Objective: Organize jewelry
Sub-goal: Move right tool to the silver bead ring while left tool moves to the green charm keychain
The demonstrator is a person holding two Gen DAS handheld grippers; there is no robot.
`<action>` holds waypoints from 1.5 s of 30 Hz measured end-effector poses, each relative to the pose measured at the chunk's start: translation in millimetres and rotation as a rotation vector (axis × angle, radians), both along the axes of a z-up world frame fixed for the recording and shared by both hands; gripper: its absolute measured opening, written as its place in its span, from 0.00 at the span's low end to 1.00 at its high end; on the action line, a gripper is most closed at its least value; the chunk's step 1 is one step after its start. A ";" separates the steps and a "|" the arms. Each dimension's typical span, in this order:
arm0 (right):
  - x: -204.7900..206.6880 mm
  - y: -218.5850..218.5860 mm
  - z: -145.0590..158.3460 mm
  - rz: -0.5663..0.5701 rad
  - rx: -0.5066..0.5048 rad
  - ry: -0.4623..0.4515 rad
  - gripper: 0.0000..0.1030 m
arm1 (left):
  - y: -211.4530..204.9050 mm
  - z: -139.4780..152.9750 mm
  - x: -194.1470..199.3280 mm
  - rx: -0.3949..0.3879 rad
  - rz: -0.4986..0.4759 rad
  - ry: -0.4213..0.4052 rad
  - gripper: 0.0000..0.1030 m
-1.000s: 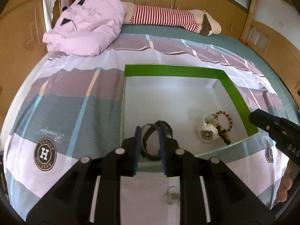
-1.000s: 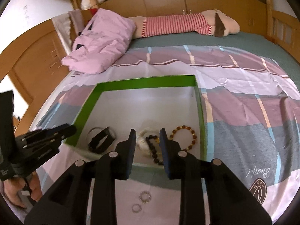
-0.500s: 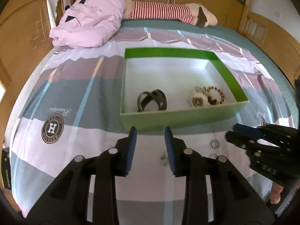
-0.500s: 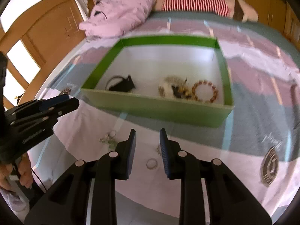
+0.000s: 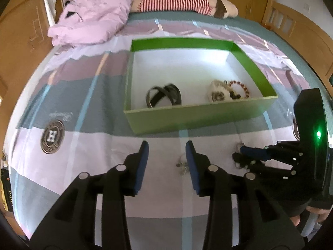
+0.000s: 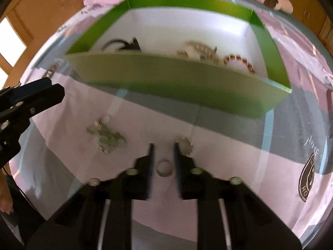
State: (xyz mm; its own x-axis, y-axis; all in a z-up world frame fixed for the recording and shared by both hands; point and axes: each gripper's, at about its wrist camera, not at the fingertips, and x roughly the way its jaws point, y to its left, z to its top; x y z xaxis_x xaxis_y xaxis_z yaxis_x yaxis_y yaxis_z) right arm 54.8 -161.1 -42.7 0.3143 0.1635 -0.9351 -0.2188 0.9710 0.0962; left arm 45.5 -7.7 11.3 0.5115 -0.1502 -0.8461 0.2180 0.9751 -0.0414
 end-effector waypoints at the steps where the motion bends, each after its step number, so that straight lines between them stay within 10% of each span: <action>1: 0.5 -2.8 -1.9 -0.008 -0.005 0.015 0.04 | 0.2 -3.8 1.4 -0.007 -0.003 0.020 0.37; 14: 10.6 -48.8 13.3 -0.148 0.072 0.038 0.06 | 0.0 -45.2 16.6 -0.107 0.001 0.227 0.56; 22: 13.2 -37.6 6.6 -0.142 0.043 0.044 0.33 | -9.7 -66.0 21.0 -0.122 -0.011 0.273 0.61; 26: 14.0 -40.7 5.3 -0.159 0.031 0.043 0.33 | 2.5 -62.0 27.1 -0.156 0.032 0.273 0.07; 45: 16.8 -72.5 10.1 -0.271 0.080 0.040 0.33 | 46.5 -16.4 31.1 -0.180 0.142 0.180 0.07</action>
